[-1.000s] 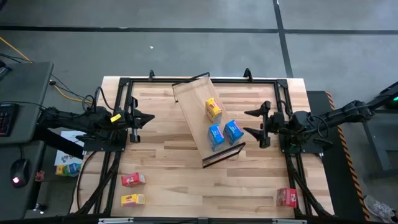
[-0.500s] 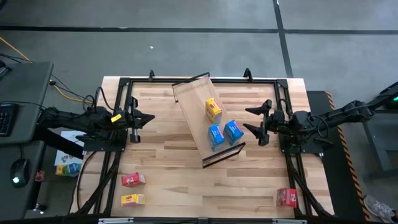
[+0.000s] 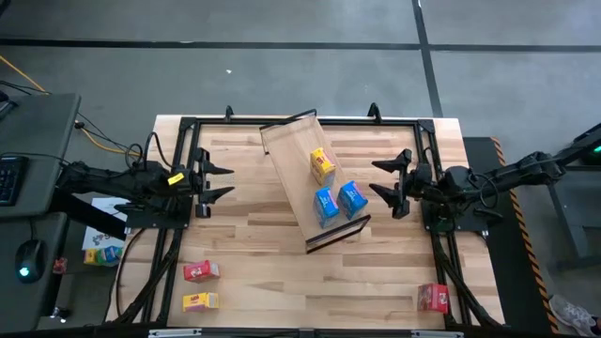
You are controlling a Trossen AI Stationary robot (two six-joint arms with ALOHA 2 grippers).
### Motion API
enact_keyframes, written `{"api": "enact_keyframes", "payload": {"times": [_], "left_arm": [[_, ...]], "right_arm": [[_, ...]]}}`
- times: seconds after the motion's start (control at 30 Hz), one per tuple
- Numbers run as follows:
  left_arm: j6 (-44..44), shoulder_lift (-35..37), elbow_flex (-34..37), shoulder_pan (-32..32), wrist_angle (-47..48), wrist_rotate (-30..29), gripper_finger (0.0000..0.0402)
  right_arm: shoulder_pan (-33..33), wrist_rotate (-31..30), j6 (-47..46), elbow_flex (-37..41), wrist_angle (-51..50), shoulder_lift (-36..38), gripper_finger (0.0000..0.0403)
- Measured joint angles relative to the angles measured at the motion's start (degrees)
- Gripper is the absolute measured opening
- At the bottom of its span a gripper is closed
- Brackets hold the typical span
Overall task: Stack cereal on shelf
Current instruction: Put the yellow cereal box on the shelf aligned with the other yellow cereal box
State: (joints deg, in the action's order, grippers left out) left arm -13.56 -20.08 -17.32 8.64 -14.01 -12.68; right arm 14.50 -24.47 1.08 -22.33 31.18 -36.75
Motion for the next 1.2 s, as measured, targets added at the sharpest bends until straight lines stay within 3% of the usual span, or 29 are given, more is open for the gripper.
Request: {"api": "enact_keyframes", "payload": {"times": [0.1,0.2,0.3,0.4,0.47,1.03,1.2], "left_arm": [[0.02,0.0,0.0,0.0,-0.03,0.12,0.0213],[0.02,0.0,0.0,0.0,-0.05,0.13,0.0215],[0.02,0.0,0.0,0.0,-0.03,0.13,0.0214],[0.04,0.0,0.0,0.01,-0.03,0.13,0.0214],[0.02,0.0,0.0,0.01,-0.03,0.13,0.0215],[3.19,0.0,0.0,0.01,0.03,0.28,0.0216],[5.86,-2.21,0.0,0.04,-2.48,8.66,0.0216]], "right_arm": [[0.14,0.13,-2.46,0.0,-0.1,-0.04,0.0282],[0.13,0.53,-3.89,0.0,-0.08,0.05,0.0236],[0.13,0.68,-5.35,0.0,-0.12,0.54,0.0159],[0.13,2.5,-5.66,0.0,-0.2,0.52,0.0058],[0.15,4.06,-5.15,0.0,-0.05,0.5,0.0016],[0.13,5.72,-5.24,0.0,-0.56,0.49,0.001],[0.13,5.89,-5.15,0.0,-0.53,0.48,0.0011]]}}
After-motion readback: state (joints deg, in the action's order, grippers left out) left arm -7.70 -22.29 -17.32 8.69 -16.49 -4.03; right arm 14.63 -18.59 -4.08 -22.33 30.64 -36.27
